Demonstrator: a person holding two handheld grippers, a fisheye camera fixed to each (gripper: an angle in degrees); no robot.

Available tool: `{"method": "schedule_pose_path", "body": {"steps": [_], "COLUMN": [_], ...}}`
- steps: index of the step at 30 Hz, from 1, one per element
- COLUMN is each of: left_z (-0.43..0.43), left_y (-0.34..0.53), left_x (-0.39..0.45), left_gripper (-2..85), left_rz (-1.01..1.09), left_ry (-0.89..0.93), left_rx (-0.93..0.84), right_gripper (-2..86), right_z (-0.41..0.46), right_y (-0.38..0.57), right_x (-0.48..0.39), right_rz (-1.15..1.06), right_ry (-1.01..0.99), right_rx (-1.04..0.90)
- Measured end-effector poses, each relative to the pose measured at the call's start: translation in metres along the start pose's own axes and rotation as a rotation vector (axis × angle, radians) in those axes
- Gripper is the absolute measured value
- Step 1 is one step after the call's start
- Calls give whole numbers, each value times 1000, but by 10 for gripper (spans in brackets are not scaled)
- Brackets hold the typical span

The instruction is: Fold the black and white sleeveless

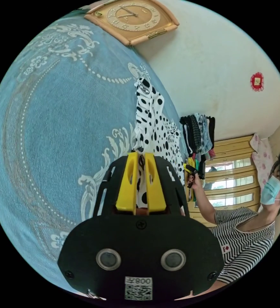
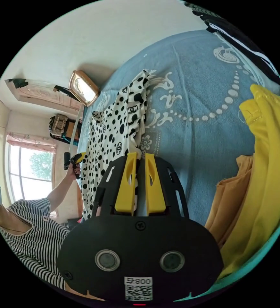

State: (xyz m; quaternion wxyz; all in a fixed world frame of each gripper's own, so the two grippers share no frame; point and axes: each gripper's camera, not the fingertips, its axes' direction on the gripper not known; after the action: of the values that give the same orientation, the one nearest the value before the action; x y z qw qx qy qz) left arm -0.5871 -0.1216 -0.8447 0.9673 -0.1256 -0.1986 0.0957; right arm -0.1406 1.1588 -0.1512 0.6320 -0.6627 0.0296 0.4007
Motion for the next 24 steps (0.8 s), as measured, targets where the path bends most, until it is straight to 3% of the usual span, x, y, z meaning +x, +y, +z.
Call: {"method": "schedule_pose_path", "body": {"steps": [5,10,14,24], "left_z": [-16,-55,-49,-29], "left_y": [2,8,8,10], "left_x": [11,30,21,-7], "left_gripper": [9,3,2,21], "left_rz": [31,93,83,9], "left_ry": [-8,-14,-84,-77], "left_rx": [44,147,122,105], "right_gripper": [13,4,2,3], "right_z": [4,-26,-22,-7], "right_y": [-4,7,11,11], "right_x": [-4,-35,-32,-20], "right_rz": [-7,-89,-66,-15], "right_ry": [-10,124,226,154], "right_rx": [-27,90,82,64]}}
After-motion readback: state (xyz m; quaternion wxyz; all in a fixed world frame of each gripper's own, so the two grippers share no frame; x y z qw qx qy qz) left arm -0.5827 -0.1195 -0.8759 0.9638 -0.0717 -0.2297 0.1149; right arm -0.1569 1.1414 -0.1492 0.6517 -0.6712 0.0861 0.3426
